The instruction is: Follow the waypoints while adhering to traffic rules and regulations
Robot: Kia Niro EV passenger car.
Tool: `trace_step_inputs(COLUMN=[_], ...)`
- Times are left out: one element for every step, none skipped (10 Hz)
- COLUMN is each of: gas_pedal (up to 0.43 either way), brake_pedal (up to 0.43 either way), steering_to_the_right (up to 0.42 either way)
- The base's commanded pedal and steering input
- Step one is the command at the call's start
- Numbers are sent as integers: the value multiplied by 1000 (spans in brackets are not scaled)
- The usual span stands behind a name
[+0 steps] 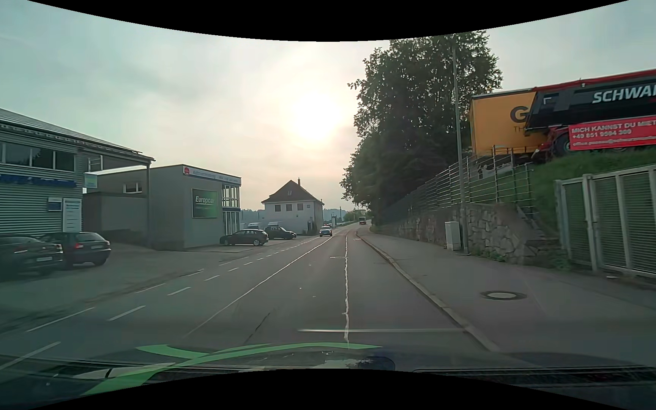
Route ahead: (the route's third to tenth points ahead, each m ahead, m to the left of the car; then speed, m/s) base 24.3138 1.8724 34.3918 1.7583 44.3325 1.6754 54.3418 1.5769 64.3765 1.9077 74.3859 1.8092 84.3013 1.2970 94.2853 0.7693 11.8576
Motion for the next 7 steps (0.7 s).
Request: trace_step_inputs(gas_pedal=[98,98,98,98,98,98,98], brake_pedal=[0,0,0,0,0,0,0], steering_to_the_right=[-4,-4,-5,-5,-5,-5,-4])
